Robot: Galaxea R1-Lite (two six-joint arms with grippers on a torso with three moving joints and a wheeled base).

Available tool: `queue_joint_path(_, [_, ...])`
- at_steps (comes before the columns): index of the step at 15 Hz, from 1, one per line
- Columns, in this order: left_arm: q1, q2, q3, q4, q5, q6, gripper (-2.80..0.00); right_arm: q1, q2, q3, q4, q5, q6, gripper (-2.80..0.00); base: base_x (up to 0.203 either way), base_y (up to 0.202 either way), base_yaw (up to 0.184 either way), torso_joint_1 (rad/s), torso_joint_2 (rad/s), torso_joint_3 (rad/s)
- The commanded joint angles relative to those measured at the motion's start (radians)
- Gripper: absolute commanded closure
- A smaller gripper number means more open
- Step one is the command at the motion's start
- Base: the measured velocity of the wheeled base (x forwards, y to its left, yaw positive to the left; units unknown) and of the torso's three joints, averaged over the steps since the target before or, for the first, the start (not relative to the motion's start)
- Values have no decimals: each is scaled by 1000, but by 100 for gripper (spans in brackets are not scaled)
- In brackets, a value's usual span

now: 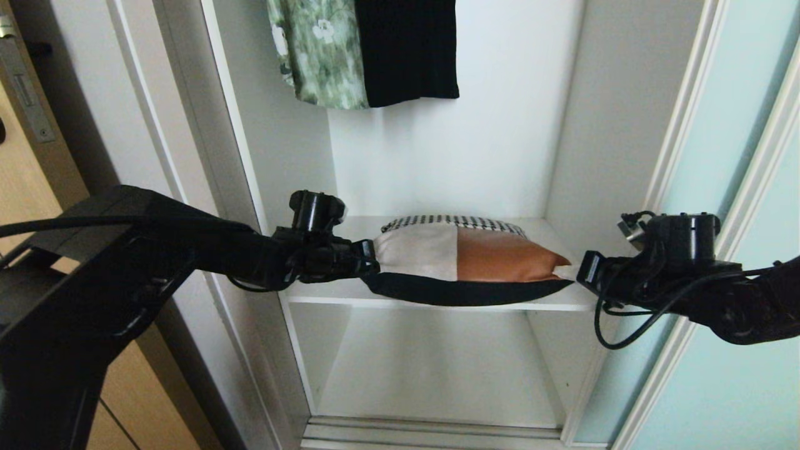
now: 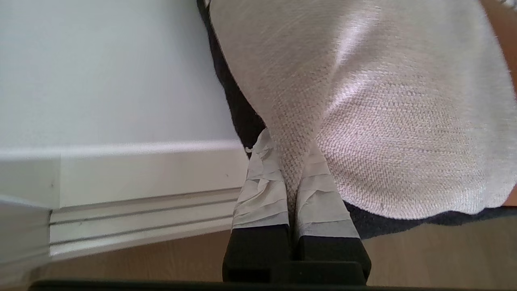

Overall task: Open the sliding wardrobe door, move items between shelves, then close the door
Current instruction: Place the pillow on the lower shelf

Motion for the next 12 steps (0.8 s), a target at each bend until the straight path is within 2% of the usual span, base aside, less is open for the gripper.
queue_joint_path(1, [-29,-158,169,-80,3,-2,0,22,-145,78,-3,3,2,0,0,0,0,0,0,0])
queue_joint_path(5, [-72,-311,375,-173,6,0,0,68,-320,237,0,3,4,0,0,0,0,0,0,0])
queue_joint_path(12, [-127,-548,605,-244,6,16,0,153,-570,423,25,-3,7,0,0,0,0,0,0,0])
